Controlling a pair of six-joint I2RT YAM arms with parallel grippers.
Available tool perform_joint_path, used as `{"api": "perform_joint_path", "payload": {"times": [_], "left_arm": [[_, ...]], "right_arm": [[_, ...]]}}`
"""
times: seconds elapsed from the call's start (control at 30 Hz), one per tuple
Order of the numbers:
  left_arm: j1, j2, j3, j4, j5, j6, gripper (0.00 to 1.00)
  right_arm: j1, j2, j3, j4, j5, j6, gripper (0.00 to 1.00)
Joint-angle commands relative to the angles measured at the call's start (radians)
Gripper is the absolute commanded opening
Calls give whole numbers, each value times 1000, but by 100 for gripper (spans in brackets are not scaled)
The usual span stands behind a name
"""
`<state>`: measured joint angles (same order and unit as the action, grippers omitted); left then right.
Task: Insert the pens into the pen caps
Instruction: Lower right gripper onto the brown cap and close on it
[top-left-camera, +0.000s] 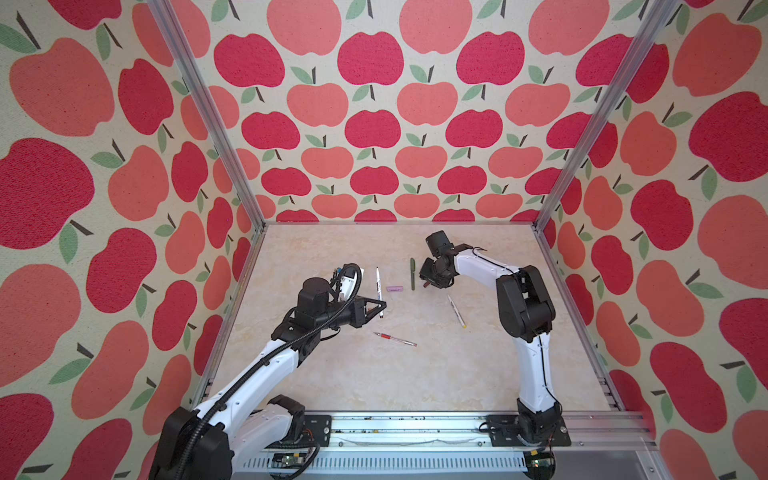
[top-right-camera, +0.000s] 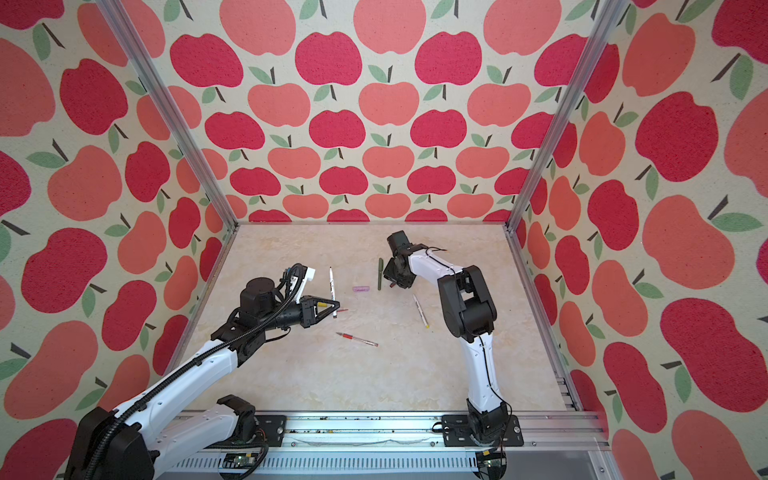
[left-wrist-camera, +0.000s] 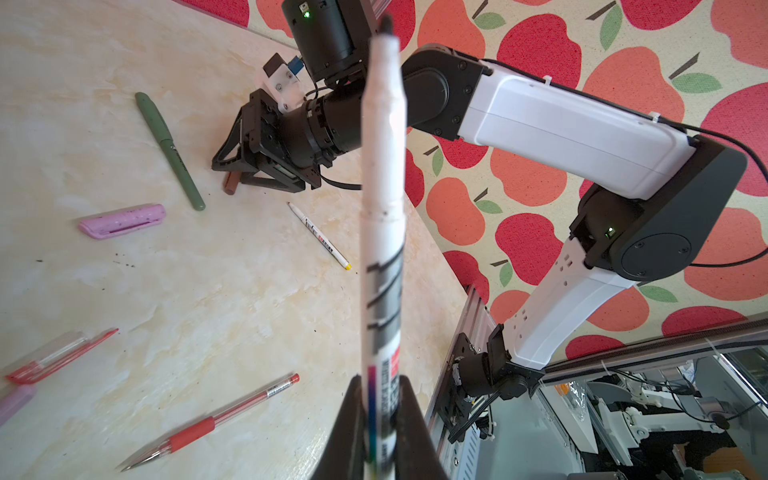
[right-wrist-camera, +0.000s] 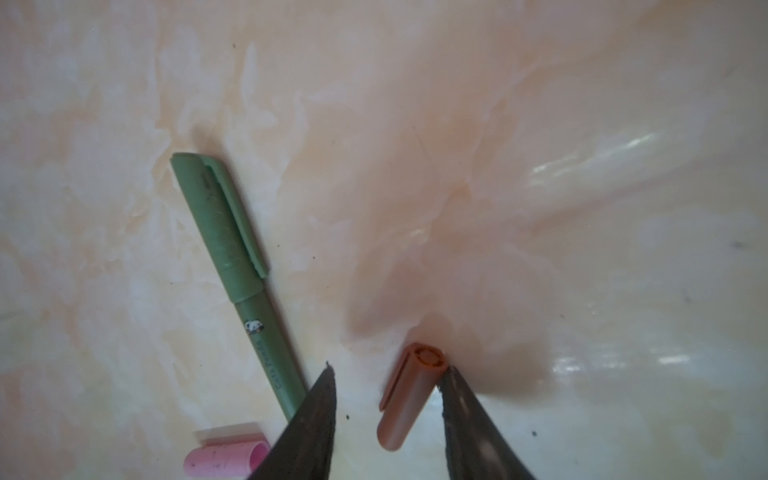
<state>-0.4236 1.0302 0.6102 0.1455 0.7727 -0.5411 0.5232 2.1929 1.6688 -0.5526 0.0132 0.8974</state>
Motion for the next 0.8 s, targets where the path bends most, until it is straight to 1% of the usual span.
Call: {"api": "perform_joint_path", "payload": {"times": [0.0, 0.17, 0.43, 0.77], "left_arm": [[5, 13, 8, -7, -6, 29, 0], [12, 23, 10, 0, -3, 26, 0], [13, 35, 17, 0, 0, 24, 0], [13, 24, 20, -6, -6, 20, 0]], "right_arm": [[2, 46, 38, -89, 46, -74, 40], [16, 82, 88, -144, 81, -143, 29], [40, 98, 102, -170, 114, -201, 19], [72, 125, 110, -217, 186, -278, 19]]}}
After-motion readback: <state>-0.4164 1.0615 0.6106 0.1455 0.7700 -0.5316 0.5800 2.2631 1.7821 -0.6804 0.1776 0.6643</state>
